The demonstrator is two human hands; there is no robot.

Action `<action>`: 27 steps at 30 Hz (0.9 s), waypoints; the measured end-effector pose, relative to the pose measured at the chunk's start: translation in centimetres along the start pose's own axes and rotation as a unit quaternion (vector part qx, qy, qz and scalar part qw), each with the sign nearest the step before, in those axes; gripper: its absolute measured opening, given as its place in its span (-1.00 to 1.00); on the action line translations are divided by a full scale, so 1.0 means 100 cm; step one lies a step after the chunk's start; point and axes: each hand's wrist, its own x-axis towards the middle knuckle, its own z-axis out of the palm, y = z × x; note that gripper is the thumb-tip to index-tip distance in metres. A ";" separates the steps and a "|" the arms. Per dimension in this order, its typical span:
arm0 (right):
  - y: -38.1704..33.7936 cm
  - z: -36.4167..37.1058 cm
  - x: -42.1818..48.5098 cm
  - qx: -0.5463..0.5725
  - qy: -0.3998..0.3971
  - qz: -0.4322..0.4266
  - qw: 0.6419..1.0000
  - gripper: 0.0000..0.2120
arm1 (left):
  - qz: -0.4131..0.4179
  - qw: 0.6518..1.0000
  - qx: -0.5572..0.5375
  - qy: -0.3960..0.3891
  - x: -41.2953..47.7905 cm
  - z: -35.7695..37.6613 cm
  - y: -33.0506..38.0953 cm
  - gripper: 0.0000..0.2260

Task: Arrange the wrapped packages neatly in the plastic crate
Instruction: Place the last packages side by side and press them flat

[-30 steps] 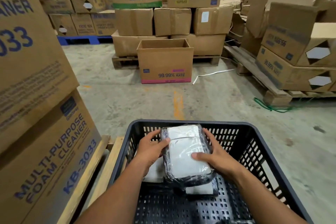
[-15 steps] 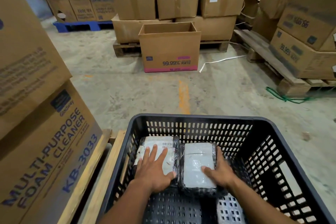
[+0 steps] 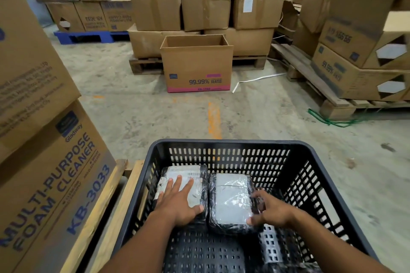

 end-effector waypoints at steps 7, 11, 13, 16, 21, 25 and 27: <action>0.018 -0.011 -0.048 -0.115 -0.203 0.087 0.969 -0.28 | -0.018 1.000 -0.002 -0.005 -0.005 0.000 0.009 -0.16; 0.026 0.001 -0.053 -0.175 -0.201 0.082 0.960 -0.41 | -0.019 1.000 -0.002 -0.010 -0.010 -0.002 0.012 -0.18; 0.024 0.000 -0.053 -0.131 -0.178 0.059 0.974 -0.56 | -0.018 1.000 -0.008 -0.012 -0.012 -0.003 0.013 -0.19; 0.017 -0.008 -0.052 -0.032 -0.049 -0.004 0.998 -0.80 | -0.019 1.000 -0.011 -0.011 -0.016 -0.004 0.014 -0.22; 0.015 -0.008 -0.052 -0.131 -0.046 -0.019 0.990 -0.46 | -0.020 1.000 -0.010 -0.012 -0.020 -0.005 0.018 -0.23; 0.014 -0.006 -0.052 -0.160 -0.029 -0.014 0.987 -0.53 | -0.012 1.000 0.001 0.006 -0.025 -0.006 0.028 -0.23; 0.009 -0.016 -0.055 -0.095 -0.048 -0.012 0.994 -0.60 | 0.013 0.999 -0.014 0.029 -0.028 -0.008 0.035 -0.25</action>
